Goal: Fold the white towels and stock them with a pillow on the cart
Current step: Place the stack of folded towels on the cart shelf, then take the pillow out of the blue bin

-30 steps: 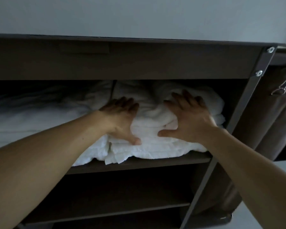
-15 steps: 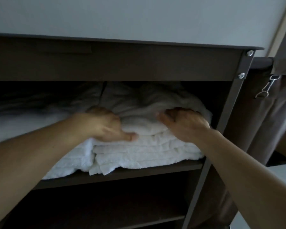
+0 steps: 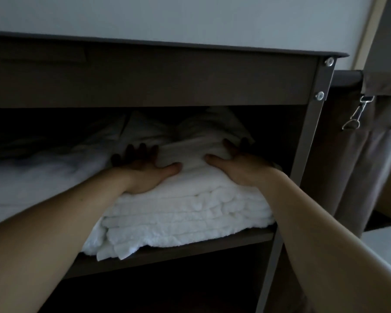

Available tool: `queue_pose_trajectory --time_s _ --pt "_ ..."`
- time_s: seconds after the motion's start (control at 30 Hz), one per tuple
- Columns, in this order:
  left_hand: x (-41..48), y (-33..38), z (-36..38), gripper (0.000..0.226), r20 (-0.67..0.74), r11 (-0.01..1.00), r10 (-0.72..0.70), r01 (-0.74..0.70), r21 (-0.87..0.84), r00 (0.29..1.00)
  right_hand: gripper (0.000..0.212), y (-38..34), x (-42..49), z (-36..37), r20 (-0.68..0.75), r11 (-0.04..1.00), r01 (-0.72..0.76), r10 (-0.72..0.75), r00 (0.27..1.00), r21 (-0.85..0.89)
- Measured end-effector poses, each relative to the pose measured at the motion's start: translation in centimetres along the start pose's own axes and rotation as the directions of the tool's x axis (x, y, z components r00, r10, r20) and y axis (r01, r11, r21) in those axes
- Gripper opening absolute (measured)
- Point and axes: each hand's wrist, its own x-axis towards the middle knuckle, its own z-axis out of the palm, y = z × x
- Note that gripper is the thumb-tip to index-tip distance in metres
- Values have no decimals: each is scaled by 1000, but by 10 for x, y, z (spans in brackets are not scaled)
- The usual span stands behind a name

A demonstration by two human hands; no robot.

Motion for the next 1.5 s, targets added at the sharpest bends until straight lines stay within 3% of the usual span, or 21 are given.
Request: queue_pose_trajectory --time_s 0.13,0.3,0.43,0.53,0.6,0.73,0.83,0.97,1.03,1.2,1.5 --pt "2 1 3 109 -10 1000 -11 11 11 1000 109 1 7 -2 27 1000 4 -4 1000 -9" --pt "0 5 0 122 11 998 -21 20 53 1000 106 1 5 0 -16 992 11 -14 1000 -126" --pt "-17 8 -7 119 -60 995 -64 68 72 996 89 -16 -11 -8 -174 978 167 -187 967 -124" --pt "-38 7 0 101 -219 973 -48 96 211 974 83 -27 -31 8 -33 952 228 -239 970 -203" --pt "-53 9 2 93 -235 961 -58 118 248 970 77 -31 -36 10 77 945 198 -184 980 -260" --pt "-77 9 -18 88 -154 915 -38 97 391 987 80 -42 -49 -6 103 946 189 -167 981 -263" --pt "-102 -6 -41 84 9 963 -105 99 251 994 86 -58 -83 -7 112 927 294 -275 955 -234" --pt "-138 -22 -63 72 78 985 118 -126 120 990 80 -79 -122 -17 252 911 349 -293 922 -219" --pt "-164 -32 -72 73 158 984 131 -148 104 979 80 -92 -142 -34 329 903 379 -303 895 -201" --pt "-257 -59 -111 76 249 995 -61 40 88 966 78 -144 -205 -87 455 885 442 -336 824 -148" --pt "-411 -140 -205 79 149 947 -318 321 5 936 77 -287 -308 -145 475 788 610 -509 718 -78"
